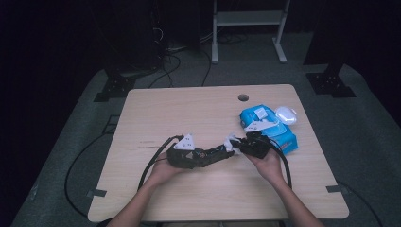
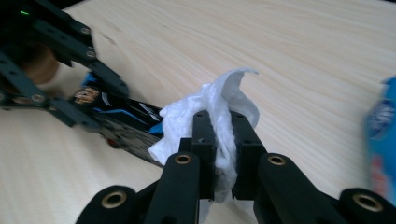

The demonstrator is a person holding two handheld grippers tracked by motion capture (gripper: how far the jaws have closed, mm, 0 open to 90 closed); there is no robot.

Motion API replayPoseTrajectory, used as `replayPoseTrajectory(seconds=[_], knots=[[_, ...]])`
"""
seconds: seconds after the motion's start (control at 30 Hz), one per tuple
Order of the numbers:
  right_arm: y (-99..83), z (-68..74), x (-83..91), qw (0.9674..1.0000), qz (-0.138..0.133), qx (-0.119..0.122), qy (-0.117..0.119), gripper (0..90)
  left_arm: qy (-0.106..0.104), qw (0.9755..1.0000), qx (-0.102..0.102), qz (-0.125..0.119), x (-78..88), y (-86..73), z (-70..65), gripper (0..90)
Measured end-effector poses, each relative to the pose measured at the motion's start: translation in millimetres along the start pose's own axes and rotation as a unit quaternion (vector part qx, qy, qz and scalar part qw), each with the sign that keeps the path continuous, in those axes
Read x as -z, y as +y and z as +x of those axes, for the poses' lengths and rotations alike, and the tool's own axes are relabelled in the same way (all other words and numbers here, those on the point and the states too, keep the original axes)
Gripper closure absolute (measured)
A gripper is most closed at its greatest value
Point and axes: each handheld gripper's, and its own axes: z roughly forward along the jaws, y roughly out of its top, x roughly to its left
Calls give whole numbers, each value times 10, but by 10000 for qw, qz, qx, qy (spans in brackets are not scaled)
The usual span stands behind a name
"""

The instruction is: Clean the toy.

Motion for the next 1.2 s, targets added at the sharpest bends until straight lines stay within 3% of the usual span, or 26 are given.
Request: replayPoseTrajectory(seconds=[0.1, 0.23, 0.3, 0.37, 0.43, 0.5, 0.6, 0.7, 0.77, 0.87, 0.9, 0.93, 1.0, 1.1, 1.2], knots=[[37, 82, 7, 9997, -139, -42, 206, 819, 5, 10000, -1, -8, -19, 13, -1, 579], [136, 422, -185, 9981, -33, 297, 532, 819, 33, 10000, -35, 0, -53, 37, -20, 579], [191, 574, -287, 9961, -81, 351, 808, 819, 32, 10000, -68, 2, -55, 38, -23, 579], [250, 700, -372, 9948, -2, 566, 844, 819, 17, 10000, -66, 6, -45, 32, -19, 579], [276, 738, -441, 9943, 90, 707, 798, 819, -8, 10000, -57, 27, -18, 17, -8, 580], [258, 677, -446, 9950, 200, 738, 641, 819, 3, 10000, -66, 44, 20, -10, 3, 580], [172, 446, -327, 9981, 135, 475, 357, 819, 17, 10000, -51, 72, 81, -51, 31, 580], [49, 127, -152, 9995, -34, -19, 322, 819, 13, 10000, -10, 69, 101, -69, 42, 580], [6, 20, -76, 9992, -87, -241, 292, 819, 29, 10000, -28, 83, 101, -67, 34, 580], [-40, -39, -2, 9994, -73, -286, 178, 818, 138, 9998, 28, 138, 91, -35, 21, 559], [-52, -51, 25, 9993, -107, -309, 193, 819, 200, 9997, 76, 142, 85, -8, 22, 438], [-60, -58, 44, 9992, -115, -302, 228, 818, 197, 9997, 107, 122, 85, 25, 23, 407], [-80, -70, 73, 9992, -113, -315, 226, 818, 249, 9997, 55, 69, 71, 90, 3, 414], [-116, -105, 95, 9992, -93, -327, 209, 818, 264, 9994, 52, 205, -7, 212, -17, 350], [-161, -146, 98, 9989, -47, -409, 235, 818, 299, 9988, -30, 397, -97, 309, -35, 347]])
